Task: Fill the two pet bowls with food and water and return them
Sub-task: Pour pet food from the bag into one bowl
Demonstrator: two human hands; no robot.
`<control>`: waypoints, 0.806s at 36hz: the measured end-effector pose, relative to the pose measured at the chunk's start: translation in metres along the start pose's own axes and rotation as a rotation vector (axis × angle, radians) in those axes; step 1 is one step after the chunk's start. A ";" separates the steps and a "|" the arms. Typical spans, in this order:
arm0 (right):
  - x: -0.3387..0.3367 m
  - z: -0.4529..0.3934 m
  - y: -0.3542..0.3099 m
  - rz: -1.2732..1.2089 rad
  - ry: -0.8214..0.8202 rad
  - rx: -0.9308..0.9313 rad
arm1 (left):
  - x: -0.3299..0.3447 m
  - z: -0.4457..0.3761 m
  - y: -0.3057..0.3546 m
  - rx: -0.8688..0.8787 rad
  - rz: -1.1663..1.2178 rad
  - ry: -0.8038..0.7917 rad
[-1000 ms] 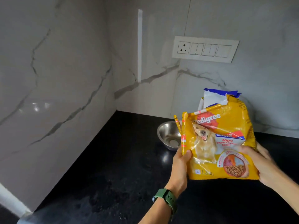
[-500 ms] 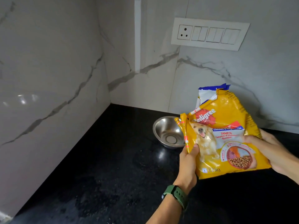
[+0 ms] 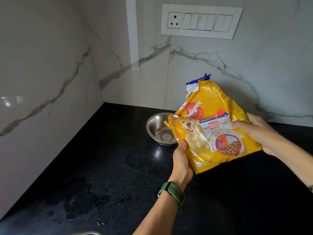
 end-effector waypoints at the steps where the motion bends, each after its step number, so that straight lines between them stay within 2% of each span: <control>1: 0.000 0.000 -0.001 0.005 -0.002 -0.007 | 0.001 0.000 0.001 -0.002 0.013 -0.011; 9: -0.011 -0.002 -0.014 0.045 0.034 -0.074 | 0.010 -0.005 0.004 -0.009 0.040 -0.040; 17: -0.008 -0.008 -0.010 0.145 0.033 -0.082 | 0.004 -0.007 -0.012 -0.030 0.093 0.033; 29: -0.006 -0.011 -0.022 0.165 0.056 -0.143 | 0.010 -0.008 -0.003 -0.023 0.108 0.012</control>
Point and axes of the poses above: each hand's wrist, its own z-axis away from the middle knuckle, its own x-axis out of the palm, y = z × x, the point moved 8 cm from there along -z, towards the middle knuckle, and after that the axes turned 10 degrees about -y, right-handed, at the moved point
